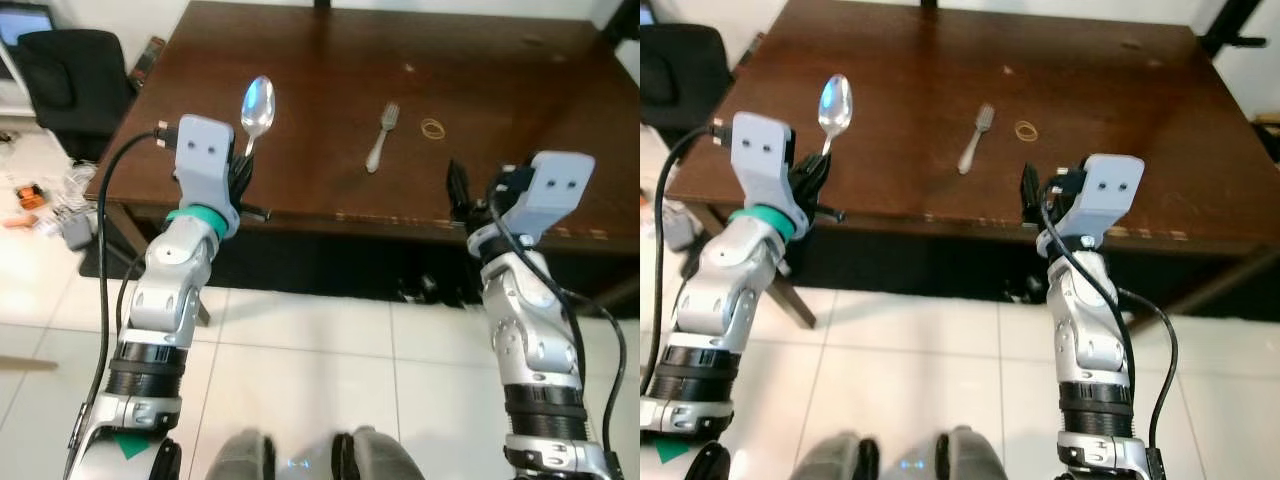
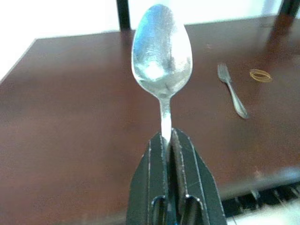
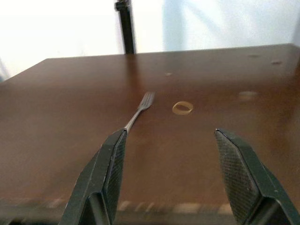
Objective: Setting the table
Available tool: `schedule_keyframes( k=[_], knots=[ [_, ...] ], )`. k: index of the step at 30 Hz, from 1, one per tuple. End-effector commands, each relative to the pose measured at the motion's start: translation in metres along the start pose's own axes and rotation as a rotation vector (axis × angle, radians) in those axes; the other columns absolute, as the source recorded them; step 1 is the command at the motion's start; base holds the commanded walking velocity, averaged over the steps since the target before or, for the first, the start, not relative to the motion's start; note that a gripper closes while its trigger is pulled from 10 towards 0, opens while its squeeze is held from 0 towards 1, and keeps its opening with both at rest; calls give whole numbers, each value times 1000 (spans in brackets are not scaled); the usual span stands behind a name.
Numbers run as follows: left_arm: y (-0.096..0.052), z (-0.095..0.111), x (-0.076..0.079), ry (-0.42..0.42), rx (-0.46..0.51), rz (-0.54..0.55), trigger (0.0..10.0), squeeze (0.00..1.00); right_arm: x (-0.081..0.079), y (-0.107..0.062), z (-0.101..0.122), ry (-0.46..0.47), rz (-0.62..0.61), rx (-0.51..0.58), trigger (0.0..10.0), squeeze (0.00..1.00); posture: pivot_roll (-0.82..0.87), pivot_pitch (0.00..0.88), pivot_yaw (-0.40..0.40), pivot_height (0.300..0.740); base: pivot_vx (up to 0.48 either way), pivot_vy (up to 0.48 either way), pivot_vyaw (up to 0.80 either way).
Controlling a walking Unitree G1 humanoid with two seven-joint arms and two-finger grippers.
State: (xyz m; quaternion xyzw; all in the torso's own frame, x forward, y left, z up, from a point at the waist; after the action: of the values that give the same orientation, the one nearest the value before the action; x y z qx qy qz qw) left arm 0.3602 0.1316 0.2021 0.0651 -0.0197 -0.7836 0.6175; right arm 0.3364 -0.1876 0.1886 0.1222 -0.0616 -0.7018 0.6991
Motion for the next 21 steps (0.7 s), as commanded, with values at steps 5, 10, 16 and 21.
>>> schedule_keyframes(
  k=[5,10,16,21],
  knots=[
    [-2,-4,-7,3,-14,22,10000,0,-4,-2,-3,6,8,-9,10000,0,31,53,50,740,-349,0,0],
    [-1,-4,-7,2,-15,25,10000,0,-3,1,-3,7,8,-7,10000,0,33,49,50,740,-352,0,0],
    [2,-2,-9,8,-10,25,10000,0,0,5,1,4,2,4,10000,0,35,47,51,740,-351,0,0],
    [3,0,-11,11,-7,30,10000,0,0,5,0,9,-4,2,10000,0,38,52,49,740,-352,0,0]
  ],
)
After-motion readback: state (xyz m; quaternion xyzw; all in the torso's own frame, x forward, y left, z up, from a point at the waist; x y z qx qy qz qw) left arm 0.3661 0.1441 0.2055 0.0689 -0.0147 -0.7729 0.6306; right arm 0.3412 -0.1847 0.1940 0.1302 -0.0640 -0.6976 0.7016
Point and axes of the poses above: a point about 5 cm out from each wrist's last joint towards the gripper, its own y axis pointing out of the wrist towards the gripper, its own z axis along the axis of the wrist's last joint, x = y × z, the point moved 2 cm from there along y, pointing out of the wrist towards the gripper, and after that the axes turned 1 degree about -y, right-handed, at the moved point
